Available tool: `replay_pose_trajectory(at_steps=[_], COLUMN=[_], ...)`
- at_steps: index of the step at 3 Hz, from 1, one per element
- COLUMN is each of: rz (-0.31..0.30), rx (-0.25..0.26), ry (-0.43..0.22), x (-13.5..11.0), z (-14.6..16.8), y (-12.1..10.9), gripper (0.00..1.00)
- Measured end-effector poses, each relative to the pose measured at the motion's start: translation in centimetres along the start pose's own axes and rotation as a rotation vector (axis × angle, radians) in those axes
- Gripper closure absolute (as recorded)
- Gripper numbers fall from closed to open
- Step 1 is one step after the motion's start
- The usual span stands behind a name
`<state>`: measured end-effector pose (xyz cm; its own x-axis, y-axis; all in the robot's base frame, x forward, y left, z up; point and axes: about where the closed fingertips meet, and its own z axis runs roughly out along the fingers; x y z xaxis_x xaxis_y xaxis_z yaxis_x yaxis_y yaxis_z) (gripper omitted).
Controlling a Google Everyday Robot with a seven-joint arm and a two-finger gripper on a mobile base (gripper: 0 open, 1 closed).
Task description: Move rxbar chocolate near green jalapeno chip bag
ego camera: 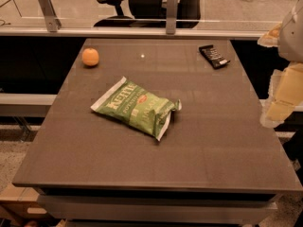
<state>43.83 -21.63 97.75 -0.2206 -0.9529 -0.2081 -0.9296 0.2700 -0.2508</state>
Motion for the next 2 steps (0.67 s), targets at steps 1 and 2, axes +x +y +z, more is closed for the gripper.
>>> replay_pose_trajectory(at_steps=[1, 2], rz=[0.000, 0.014], rx=[0.000, 0.026], ry=[0.000, -0.023], x=[0.00, -0.04], z=[0.00, -0.62], y=[0.00, -0.55], gripper=[0.00, 0.00])
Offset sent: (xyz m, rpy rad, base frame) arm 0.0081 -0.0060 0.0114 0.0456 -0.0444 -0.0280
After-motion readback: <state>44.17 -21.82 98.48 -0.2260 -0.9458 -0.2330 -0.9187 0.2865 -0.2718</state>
